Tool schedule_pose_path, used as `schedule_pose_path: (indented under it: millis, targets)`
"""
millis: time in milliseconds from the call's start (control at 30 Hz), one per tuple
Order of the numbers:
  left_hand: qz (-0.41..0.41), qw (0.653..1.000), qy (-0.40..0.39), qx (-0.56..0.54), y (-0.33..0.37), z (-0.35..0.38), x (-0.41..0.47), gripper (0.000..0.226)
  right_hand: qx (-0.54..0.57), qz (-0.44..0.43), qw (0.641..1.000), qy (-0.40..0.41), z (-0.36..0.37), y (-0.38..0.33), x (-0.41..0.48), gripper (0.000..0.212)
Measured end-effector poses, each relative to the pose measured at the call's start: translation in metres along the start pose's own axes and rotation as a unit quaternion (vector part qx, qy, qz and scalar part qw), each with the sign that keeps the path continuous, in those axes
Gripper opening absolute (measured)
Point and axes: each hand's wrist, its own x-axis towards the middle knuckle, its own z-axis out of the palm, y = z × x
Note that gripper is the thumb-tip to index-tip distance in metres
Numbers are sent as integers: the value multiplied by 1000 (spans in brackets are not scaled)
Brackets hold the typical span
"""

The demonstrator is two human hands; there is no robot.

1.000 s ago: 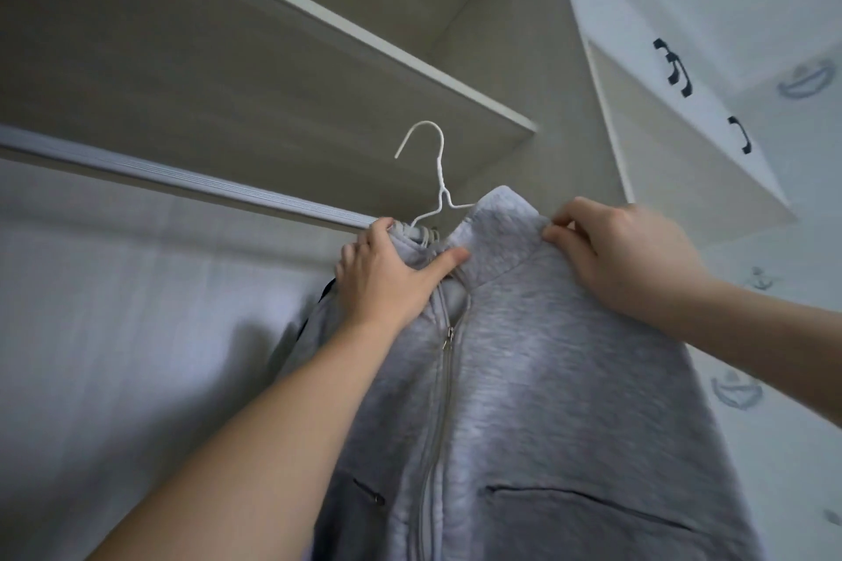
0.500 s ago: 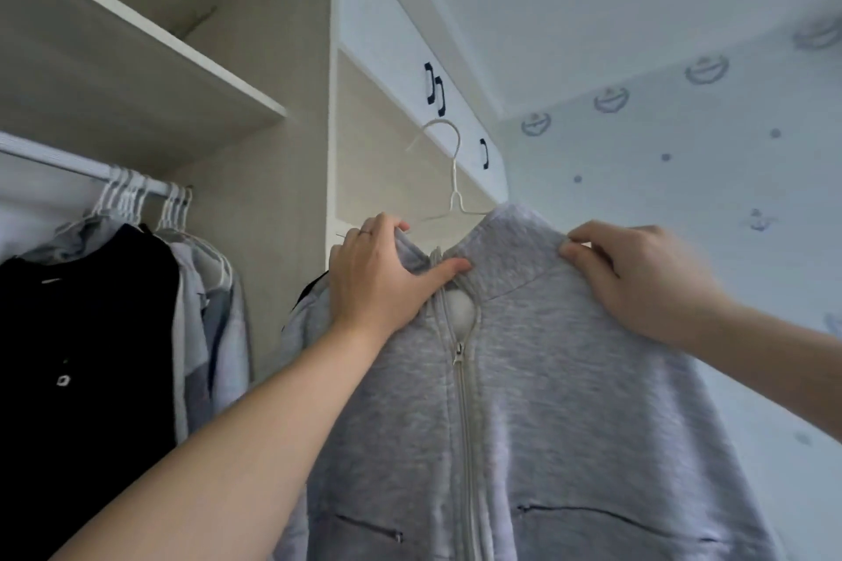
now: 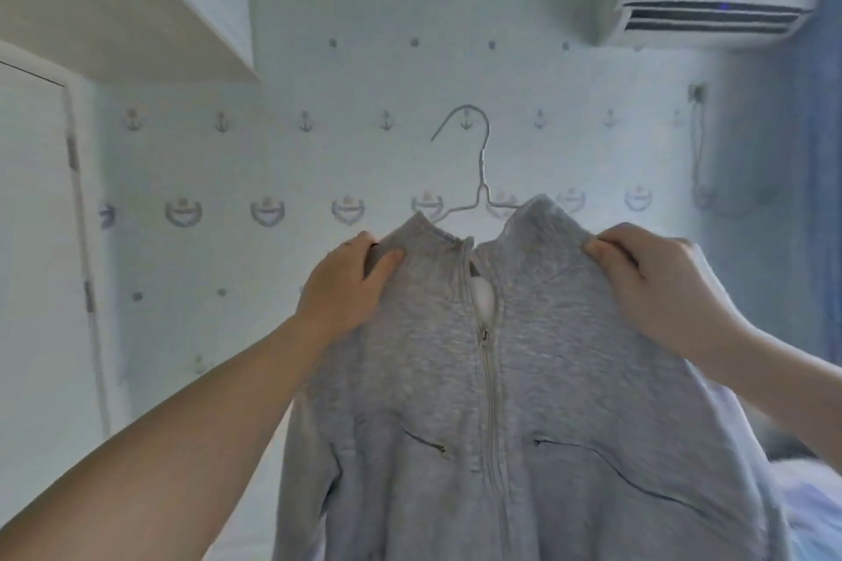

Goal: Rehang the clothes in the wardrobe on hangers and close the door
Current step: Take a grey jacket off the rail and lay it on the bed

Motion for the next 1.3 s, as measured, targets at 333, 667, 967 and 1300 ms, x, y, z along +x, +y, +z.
schedule_pose_path:
  millis: [333,667,967,1300]
  targets:
    - [62,974,-160,-145,88,270,5,40,-167,194,966,-24,-53,159,-102,17]
    - [123,952,-225,-168,84,464,17,42,-208,324,922,-35,4,255,-137,29]
    - [150,952,-223,-146,48,569,41,40,-188,376,903,-86,87,333,-141,13]
    - [160,927,-334,-55,56,716,16,45,-158,461,857,-165,136,467,-198,15]
